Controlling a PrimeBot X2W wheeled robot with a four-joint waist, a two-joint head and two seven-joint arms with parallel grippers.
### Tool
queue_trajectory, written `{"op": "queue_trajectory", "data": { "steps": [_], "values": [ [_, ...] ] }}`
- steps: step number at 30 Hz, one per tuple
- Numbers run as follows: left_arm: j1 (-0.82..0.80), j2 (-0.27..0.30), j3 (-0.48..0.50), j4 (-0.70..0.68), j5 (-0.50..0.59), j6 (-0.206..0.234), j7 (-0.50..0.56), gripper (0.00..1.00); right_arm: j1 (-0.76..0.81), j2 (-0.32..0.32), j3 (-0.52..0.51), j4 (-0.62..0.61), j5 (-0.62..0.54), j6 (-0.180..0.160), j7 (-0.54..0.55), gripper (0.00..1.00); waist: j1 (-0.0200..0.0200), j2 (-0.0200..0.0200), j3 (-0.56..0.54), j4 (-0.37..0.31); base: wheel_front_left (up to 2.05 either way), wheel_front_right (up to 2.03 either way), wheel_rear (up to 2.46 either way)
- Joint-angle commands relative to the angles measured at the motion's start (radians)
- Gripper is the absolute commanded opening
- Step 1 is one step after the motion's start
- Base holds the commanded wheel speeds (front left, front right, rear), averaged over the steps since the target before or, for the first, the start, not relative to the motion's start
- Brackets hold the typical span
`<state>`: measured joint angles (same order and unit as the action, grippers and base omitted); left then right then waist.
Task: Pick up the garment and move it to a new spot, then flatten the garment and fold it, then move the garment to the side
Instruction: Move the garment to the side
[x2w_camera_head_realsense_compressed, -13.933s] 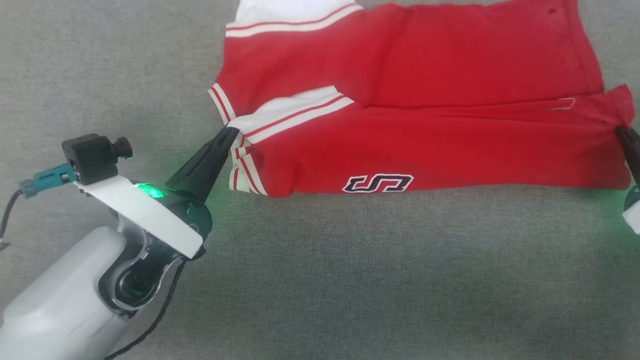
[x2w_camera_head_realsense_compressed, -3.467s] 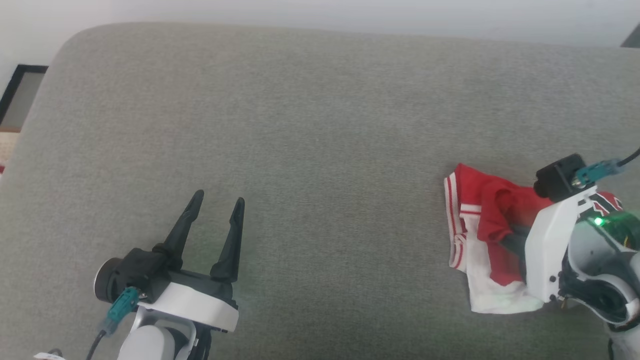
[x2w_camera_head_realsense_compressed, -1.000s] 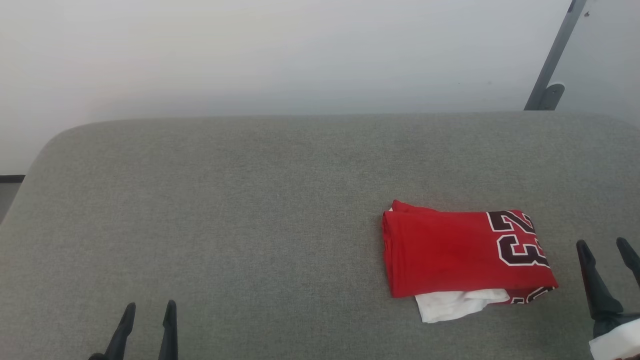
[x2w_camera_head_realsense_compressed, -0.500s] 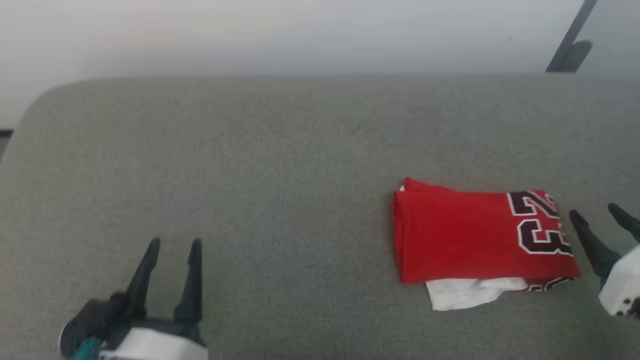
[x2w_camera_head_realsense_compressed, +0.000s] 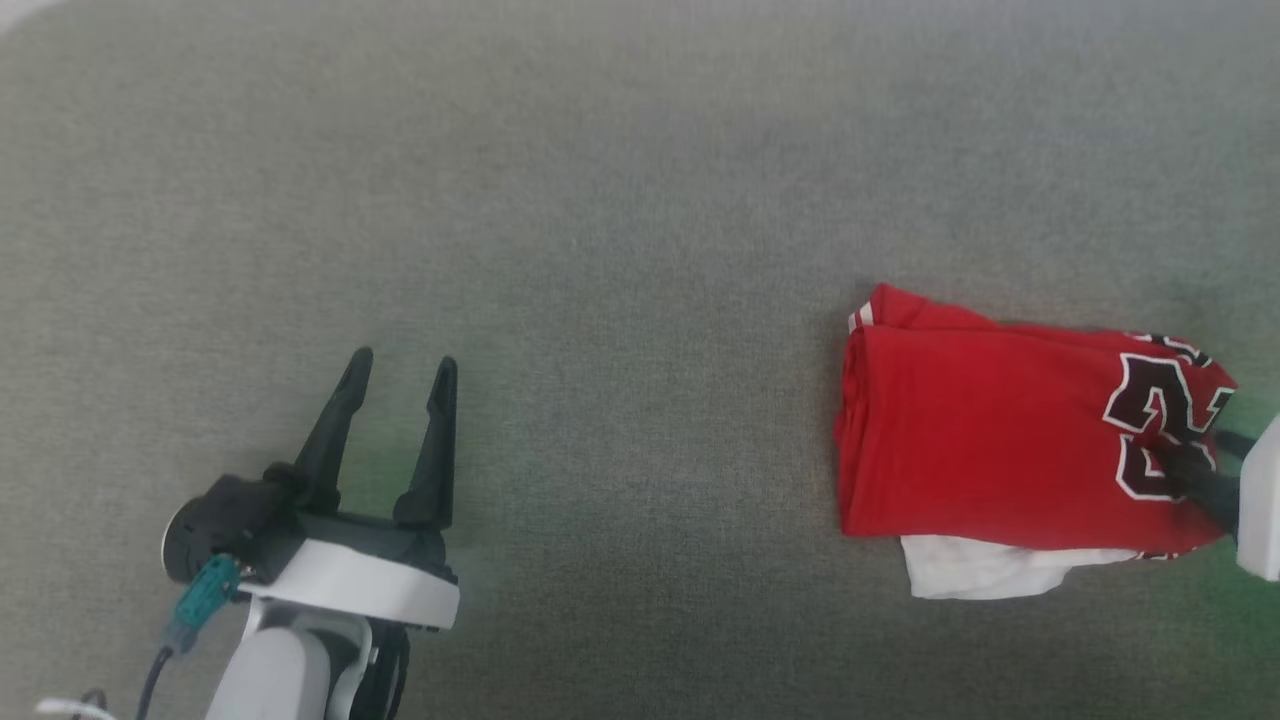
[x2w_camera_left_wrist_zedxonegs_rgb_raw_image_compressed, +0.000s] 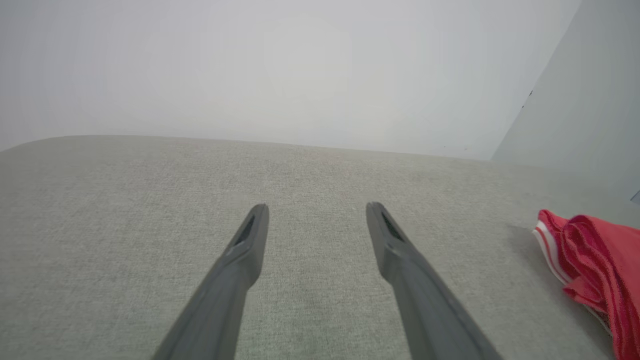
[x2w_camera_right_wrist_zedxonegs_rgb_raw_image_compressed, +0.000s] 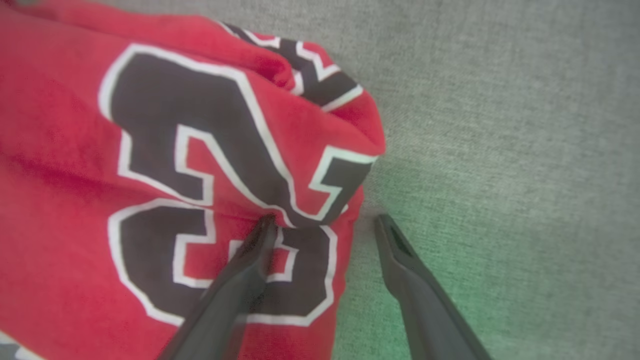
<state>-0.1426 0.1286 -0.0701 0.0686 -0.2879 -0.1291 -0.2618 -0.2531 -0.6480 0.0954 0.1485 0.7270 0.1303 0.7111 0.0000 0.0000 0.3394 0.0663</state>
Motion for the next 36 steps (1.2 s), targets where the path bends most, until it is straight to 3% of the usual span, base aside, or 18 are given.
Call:
{"op": "queue_trajectory", "data": {
  "steps": [1,4,5,7,13,23,30,36],
  "values": [
    [-0.021,0.005,-0.004,0.002,0.001,-0.001,-0.004,1.0,0.009,0.019,0.027,0.004,0.009,0.001,0.028,1.0,0.0,0.0,0.037,0.009,0.0,0.0,0.0],
    [-0.043,0.014,-0.008,0.007,0.003,-0.001,-0.004,1.0,0.011,0.04,0.04,-0.01,0.017,0.001,0.052,1.0,0.0,0.0,0.061,0.004,0.0,0.0,0.0],
    [-0.05,0.017,-0.011,0.008,0.005,-0.001,-0.004,1.0,0.007,0.047,0.042,-0.014,0.017,0.001,0.051,0.51,0.0,0.0,0.068,0.0,0.0,0.0,0.0],
    [-0.065,0.024,-0.016,0.007,0.009,-0.001,-0.004,1.0,0.0,0.056,0.043,-0.022,0.015,0.001,0.036,0.0,0.0,0.0,0.08,-0.014,0.0,0.0,0.0],
    [-0.107,0.061,-0.023,-0.021,0.026,-0.001,-0.004,1.0,-0.048,0.04,-0.023,-0.041,0.012,-0.005,-0.047,0.0,0.0,0.0,0.122,-0.088,0.0,0.0,0.0],
    [-0.272,0.162,-0.119,-0.085,0.054,-0.001,-0.004,1.0,-0.129,-0.001,-0.243,0.006,-0.028,0.0,-0.243,0.0,0.0,0.0,0.238,-0.237,0.0,0.0,0.0],
    [-0.488,0.225,-0.251,-0.083,0.051,-0.001,-0.004,1.0,-0.282,-0.05,-0.372,0.228,-0.158,0.0,-0.425,0.0,0.0,0.0,0.333,-0.283,0.0,0.0,0.0],
    [-0.594,0.239,-0.316,-0.079,0.051,-0.001,-0.004,1.0,-0.413,-0.058,-0.379,0.387,-0.221,0.0,-0.531,0.0,0.0,0.0,0.379,-0.291,0.0,0.0,0.0]
  ]
}}
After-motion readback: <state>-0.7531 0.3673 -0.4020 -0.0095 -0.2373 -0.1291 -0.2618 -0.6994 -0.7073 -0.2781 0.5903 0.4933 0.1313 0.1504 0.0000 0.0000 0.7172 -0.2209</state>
